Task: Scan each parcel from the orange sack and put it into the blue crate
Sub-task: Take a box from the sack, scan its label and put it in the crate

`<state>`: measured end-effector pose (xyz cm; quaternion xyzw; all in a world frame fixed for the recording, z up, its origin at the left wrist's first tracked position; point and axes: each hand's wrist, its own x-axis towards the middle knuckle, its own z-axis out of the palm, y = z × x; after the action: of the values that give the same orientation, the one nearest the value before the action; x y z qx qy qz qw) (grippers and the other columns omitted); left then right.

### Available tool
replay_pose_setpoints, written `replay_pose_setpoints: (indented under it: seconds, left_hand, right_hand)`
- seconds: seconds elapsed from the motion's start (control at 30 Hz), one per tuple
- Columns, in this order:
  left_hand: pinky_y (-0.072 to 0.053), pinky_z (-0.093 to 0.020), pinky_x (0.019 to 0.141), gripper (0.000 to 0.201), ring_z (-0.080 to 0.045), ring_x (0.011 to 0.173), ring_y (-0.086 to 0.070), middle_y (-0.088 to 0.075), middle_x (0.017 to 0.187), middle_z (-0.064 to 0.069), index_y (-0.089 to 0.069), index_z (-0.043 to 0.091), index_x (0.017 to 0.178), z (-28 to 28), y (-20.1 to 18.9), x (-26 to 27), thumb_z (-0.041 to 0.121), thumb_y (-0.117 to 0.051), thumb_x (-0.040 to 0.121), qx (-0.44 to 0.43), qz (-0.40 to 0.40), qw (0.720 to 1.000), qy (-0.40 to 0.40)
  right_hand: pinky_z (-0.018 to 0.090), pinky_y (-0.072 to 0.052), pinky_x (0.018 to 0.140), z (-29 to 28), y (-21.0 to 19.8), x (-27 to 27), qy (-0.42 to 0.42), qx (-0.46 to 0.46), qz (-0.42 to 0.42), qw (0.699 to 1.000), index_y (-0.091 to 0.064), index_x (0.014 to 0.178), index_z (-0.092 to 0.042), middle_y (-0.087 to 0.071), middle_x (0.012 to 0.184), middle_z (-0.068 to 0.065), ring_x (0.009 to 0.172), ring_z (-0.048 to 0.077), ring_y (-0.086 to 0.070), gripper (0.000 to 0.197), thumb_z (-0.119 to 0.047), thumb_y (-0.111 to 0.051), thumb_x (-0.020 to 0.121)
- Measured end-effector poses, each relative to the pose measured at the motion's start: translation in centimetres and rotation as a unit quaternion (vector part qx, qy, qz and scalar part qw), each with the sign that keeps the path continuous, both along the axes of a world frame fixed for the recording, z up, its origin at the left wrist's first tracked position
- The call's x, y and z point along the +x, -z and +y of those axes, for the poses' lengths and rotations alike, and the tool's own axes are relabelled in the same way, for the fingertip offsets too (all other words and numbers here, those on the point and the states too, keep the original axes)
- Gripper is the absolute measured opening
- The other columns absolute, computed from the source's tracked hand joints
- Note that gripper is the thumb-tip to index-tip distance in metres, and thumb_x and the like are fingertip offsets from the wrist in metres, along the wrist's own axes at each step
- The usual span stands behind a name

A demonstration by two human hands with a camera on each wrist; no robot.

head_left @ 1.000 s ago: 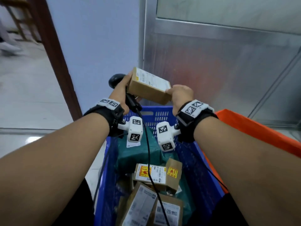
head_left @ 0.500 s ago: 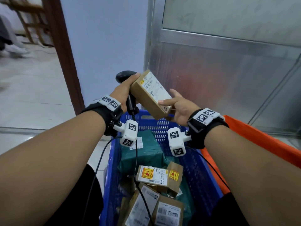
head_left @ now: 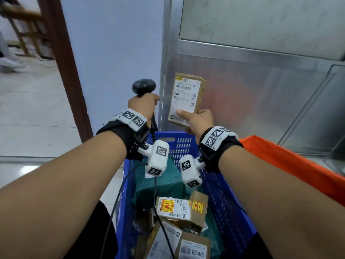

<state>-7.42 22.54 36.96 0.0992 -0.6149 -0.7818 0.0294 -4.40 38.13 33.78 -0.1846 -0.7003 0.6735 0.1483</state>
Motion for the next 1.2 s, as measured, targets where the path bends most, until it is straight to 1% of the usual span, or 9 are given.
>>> replay_pose_setpoints:
  seconds: [0.1,0.23,0.37,0.5,0.63,0.73,0.87,0.97,1.2]
  left_hand:
    - [-0.048,-0.028,0.056,0.004,-0.018,0.057,-0.055,-0.064,0.066,-0.006,-0.069,0.003,0.084,0.7,-0.9,1.4,0.007,-0.068,0.085,0.009,0.02,0.995,0.095]
    - [-0.049,-0.027,0.054,0.008,-0.018,0.054,-0.056,-0.062,0.066,-0.009,-0.066,0.004,0.079,1.4,-1.7,2.8,0.009,-0.065,0.085,-0.043,0.048,0.982,0.18]
    - [-0.052,-0.031,0.059,0.011,-0.018,0.05,-0.052,-0.053,0.056,-0.005,-0.06,0.006,0.074,1.9,-1.6,3.0,0.005,-0.063,0.084,-0.084,0.043,0.978,0.188]
    - [-0.057,-0.031,0.06,0.011,-0.018,0.053,-0.052,-0.052,0.056,-0.004,-0.061,0.007,0.073,2.1,-1.5,3.1,0.006,-0.063,0.084,-0.082,0.033,0.976,0.197]
    - [-0.057,-0.031,0.06,0.014,-0.017,0.053,-0.052,-0.053,0.056,-0.004,-0.061,0.008,0.072,1.9,-1.8,3.6,0.008,-0.062,0.086,-0.079,0.035,0.974,0.21]
    - [-0.056,-0.031,0.059,0.013,-0.018,0.052,-0.053,-0.053,0.057,-0.005,-0.061,0.006,0.073,1.8,-1.9,3.7,0.007,-0.062,0.085,-0.083,0.031,0.972,0.216]
    - [-0.058,-0.033,0.062,0.008,-0.019,0.053,-0.055,-0.054,0.058,-0.006,-0.062,0.004,0.078,2.0,-2.0,3.9,0.008,-0.063,0.085,-0.091,0.027,0.964,0.25]
    - [-0.058,-0.035,0.064,0.007,-0.02,0.054,-0.055,-0.054,0.058,-0.005,-0.062,0.004,0.078,1.9,-2.0,4.0,0.008,-0.063,0.084,-0.09,0.025,0.96,0.264]
    - [-0.057,-0.03,0.056,0.008,-0.021,0.054,-0.055,-0.054,0.058,-0.009,-0.063,0.0,0.079,1.6,-2.1,4.1,0.004,-0.06,0.086,-0.072,0.023,0.963,0.257]
  right_hand:
    - [0.035,-0.062,0.063,1.4,0.4,-0.9,0.002,-0.003,-0.02,1.0,-0.068,0.099,-0.012,-0.078,0.091,0.005,0.073,0.022,-0.076,0.041,-0.024,-0.091,0.067]
    - [0.032,-0.061,0.06,2.0,0.9,-1.5,0.025,-0.021,-0.03,0.999,-0.067,0.101,-0.012,-0.077,0.089,0.006,0.072,0.022,-0.076,0.039,-0.022,-0.088,0.071]
    - [0.026,-0.056,0.054,1.9,1.1,-1.7,0.043,-0.039,-0.041,0.997,-0.063,0.101,-0.012,-0.075,0.087,0.006,0.062,0.02,-0.072,0.042,-0.03,-0.088,0.072]
    - [0.028,-0.056,0.053,2.5,1.6,-1.7,0.053,-0.031,-0.059,0.996,-0.061,0.107,-0.011,-0.075,0.087,0.007,0.054,0.02,-0.069,0.051,-0.033,-0.088,0.07]
    - [0.025,-0.054,0.05,3.1,1.9,-1.9,0.056,-0.032,-0.062,0.996,-0.061,0.111,-0.009,-0.075,0.091,0.009,0.047,0.019,-0.068,0.056,-0.033,-0.089,0.069]
    - [0.028,-0.056,0.052,3.1,2.1,-1.9,0.056,-0.033,-0.069,0.996,-0.062,0.111,-0.008,-0.075,0.093,0.01,0.049,0.021,-0.069,0.058,-0.032,-0.091,0.067]
    - [0.029,-0.058,0.055,3.5,2.3,-1.9,0.048,-0.04,-0.066,0.996,-0.062,0.115,-0.008,-0.074,0.099,0.011,0.07,0.026,-0.075,0.062,-0.028,-0.092,0.065]
    - [0.026,-0.056,0.052,4.0,2.2,-2.0,0.042,-0.032,-0.075,0.996,-0.064,0.113,-0.006,-0.073,0.101,0.012,0.079,0.027,-0.074,0.056,-0.026,-0.091,0.068]
    - [0.027,-0.057,0.051,5.1,2.6,-1.6,0.027,-0.007,-0.079,0.996,-0.065,0.11,-0.004,-0.075,0.095,0.012,0.072,0.026,-0.075,0.045,-0.022,-0.087,0.075]
